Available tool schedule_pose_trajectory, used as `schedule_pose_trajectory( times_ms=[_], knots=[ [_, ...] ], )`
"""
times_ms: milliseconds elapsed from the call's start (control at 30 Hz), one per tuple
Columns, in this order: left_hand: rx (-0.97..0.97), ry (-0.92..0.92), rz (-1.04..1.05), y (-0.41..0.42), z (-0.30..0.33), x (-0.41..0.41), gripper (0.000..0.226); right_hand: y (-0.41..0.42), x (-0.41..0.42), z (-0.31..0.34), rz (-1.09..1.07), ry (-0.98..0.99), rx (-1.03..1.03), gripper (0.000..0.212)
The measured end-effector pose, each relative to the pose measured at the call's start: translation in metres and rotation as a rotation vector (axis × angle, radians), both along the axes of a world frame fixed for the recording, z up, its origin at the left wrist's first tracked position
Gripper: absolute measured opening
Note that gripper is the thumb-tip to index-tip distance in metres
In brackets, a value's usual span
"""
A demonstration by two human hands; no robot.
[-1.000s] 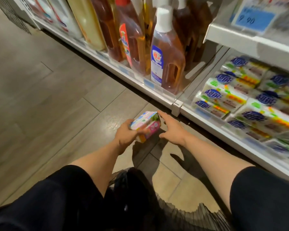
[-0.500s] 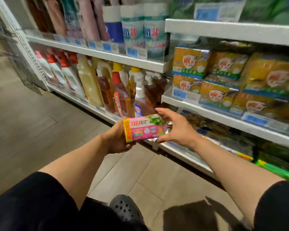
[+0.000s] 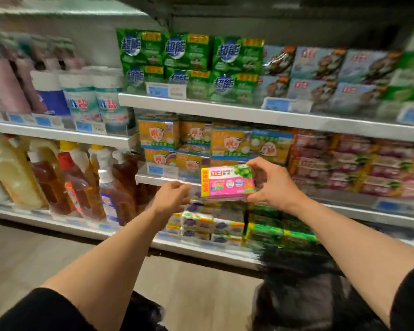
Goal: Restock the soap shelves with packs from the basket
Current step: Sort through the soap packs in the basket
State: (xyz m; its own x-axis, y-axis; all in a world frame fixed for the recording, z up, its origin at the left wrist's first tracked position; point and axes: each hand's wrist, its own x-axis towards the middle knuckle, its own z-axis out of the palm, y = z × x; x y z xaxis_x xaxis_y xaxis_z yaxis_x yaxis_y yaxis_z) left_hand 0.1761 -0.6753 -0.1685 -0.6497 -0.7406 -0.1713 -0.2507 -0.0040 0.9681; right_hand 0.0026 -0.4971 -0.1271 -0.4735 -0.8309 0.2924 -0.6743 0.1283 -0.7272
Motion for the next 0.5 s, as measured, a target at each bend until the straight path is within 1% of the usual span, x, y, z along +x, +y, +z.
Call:
schedule_pose_trajectory(
  times_ms=[33,100,167,267,367,500],
  knots=[
    [-0.101,-0.013,-0.037,0.008,-0.002,-0.015,0.018,0.018,-0.012,-0.001,-0.057,0.013,0.007,0.063],
    [-0.280,-0.065,-0.126,0.032,-0.002,-0.043,0.026,0.053,-0.034,-0.004,-0.165,0.038,0.014,0.061],
    [-0.410,-0.064,-0.203,0.057,0.000,-0.067,0.034,0.085,-0.049,-0.008,-0.268,0.062,0.020,0.059],
    [-0.551,-0.062,-0.319,0.085,-0.004,-0.105,0.044,0.122,-0.067,-0.012,-0.385,0.072,0.012,0.059],
    [-0.684,-0.057,-0.393,0.110,-0.012,-0.139,0.048,0.147,-0.089,-0.009,-0.462,0.086,-0.033,0.062],
    [-0.797,-0.069,-0.461,0.142,-0.029,-0.178,0.054,0.178,-0.120,-0.003,-0.537,0.100,-0.061,0.067]
  ],
)
